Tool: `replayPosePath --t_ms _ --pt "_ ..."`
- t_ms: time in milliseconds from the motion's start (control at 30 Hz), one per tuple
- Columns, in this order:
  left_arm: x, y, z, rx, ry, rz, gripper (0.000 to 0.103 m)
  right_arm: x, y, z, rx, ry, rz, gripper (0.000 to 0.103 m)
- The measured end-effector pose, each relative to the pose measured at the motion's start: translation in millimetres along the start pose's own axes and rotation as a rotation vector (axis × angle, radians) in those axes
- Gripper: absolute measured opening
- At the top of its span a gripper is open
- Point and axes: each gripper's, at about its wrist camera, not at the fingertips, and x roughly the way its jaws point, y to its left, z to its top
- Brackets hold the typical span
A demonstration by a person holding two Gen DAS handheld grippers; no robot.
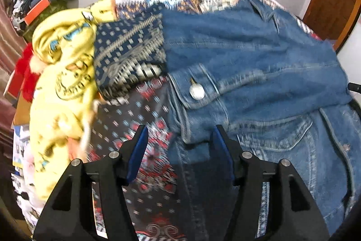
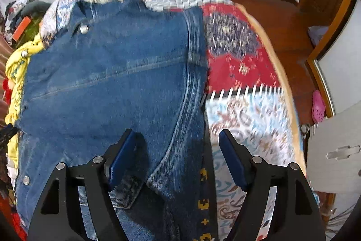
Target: Fold large clothes
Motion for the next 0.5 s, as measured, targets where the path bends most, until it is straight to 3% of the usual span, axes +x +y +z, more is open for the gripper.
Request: replayPosePath --t_ms 67,267,500 --pt "-6.7 12.0 14.5 -0.018 -0.031 0.003 0.069 -9.1 -0.9 8.7 0.002 -0.035 0.005 0.073" --pt "2.9 34.0 68.3 -0.068 -0.073 -0.019 0.072 -20.2 -8.4 44.7 0.046 -0.117 0.048 0.073" --pt "74.6 54.0 117.9 -0.194 0.007 -0.14 0.072 22.0 -19.6 79.8 0.086 -0.074 0.062 0.073"
